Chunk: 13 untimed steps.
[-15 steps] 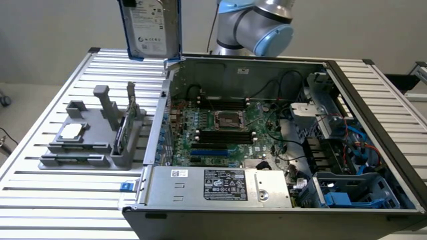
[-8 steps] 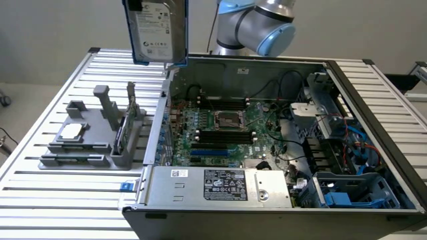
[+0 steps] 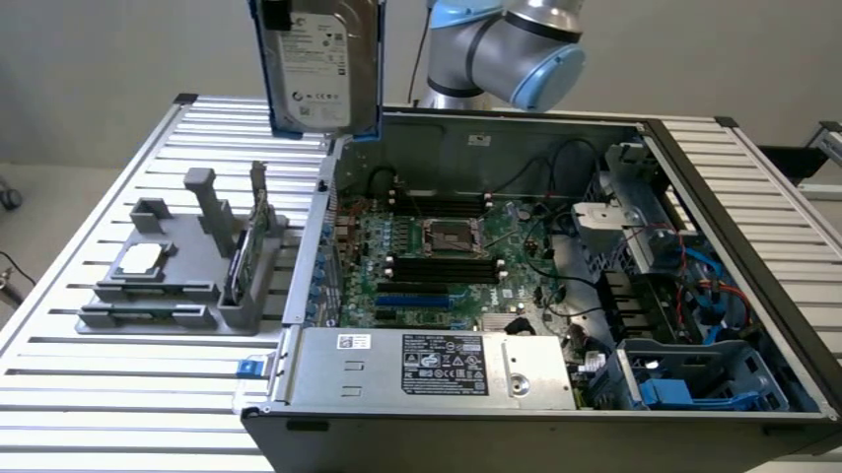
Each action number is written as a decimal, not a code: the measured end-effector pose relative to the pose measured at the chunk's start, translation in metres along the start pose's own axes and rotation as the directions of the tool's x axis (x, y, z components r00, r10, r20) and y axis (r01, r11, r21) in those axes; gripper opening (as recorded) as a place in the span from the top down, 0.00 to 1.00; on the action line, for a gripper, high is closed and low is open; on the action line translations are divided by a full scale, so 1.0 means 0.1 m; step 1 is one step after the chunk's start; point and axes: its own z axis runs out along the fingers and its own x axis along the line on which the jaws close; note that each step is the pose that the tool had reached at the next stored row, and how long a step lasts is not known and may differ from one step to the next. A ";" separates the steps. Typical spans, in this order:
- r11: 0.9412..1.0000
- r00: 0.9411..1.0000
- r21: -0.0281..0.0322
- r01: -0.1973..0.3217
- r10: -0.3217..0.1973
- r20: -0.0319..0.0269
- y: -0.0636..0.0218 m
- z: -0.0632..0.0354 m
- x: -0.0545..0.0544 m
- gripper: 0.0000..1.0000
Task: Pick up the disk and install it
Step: 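Pick up the disk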
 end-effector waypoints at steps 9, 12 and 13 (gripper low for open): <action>1.000 1.000 0.000 0.002 -0.002 -0.001 -0.328 -0.007 0.05 0.67; 1.000 1.000 0.000 0.004 -0.004 -0.001 -0.446 -0.010 0.07 0.67; 1.000 1.000 0.000 0.005 -0.005 -0.001 -0.489 -0.011 0.07 0.67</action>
